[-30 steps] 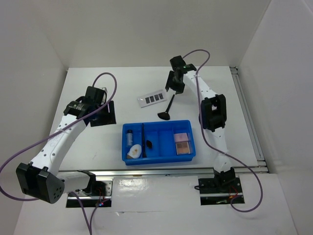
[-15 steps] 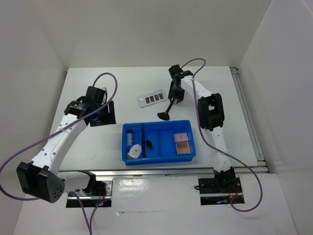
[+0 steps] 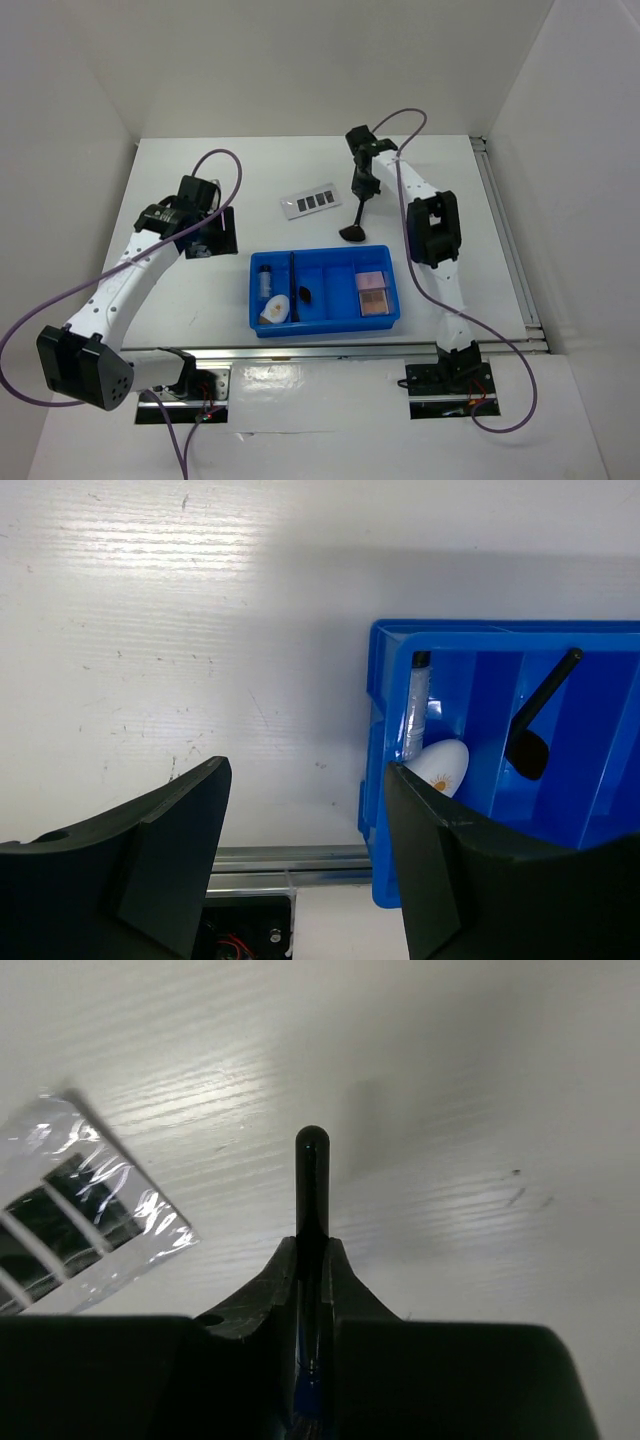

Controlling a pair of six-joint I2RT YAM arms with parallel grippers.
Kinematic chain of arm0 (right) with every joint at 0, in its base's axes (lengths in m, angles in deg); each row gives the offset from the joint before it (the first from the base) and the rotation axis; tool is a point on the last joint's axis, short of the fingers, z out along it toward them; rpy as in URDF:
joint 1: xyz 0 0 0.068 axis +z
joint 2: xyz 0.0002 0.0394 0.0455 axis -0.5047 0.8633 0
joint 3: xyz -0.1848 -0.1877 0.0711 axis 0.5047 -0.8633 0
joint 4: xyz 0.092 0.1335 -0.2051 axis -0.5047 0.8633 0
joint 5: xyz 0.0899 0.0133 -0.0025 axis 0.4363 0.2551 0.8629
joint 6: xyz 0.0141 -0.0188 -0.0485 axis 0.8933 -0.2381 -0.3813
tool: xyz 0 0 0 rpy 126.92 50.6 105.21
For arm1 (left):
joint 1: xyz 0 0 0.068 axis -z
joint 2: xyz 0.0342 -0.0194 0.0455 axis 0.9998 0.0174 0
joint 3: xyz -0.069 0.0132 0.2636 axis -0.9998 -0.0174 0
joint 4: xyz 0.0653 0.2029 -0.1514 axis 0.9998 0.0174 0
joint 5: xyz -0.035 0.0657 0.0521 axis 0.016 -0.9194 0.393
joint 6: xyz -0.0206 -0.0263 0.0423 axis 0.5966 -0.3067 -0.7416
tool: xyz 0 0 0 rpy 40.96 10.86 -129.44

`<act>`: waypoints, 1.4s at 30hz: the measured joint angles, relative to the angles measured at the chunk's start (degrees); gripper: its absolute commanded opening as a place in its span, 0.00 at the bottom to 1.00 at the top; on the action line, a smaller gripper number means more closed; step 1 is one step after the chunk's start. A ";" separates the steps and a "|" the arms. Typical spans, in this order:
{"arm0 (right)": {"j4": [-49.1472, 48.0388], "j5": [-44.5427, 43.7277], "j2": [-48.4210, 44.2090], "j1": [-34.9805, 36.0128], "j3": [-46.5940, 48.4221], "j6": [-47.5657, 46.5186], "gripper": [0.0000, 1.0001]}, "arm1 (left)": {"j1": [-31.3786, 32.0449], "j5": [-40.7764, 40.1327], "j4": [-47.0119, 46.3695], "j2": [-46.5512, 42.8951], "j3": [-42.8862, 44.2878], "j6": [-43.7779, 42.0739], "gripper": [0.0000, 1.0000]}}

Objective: Organize the makeup

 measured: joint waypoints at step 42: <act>-3.78 19.21 -26.49 23.96 -29.09 3.06 0.00 | 0.00 0.02 0.00 0.20 0.02 0.00 0.76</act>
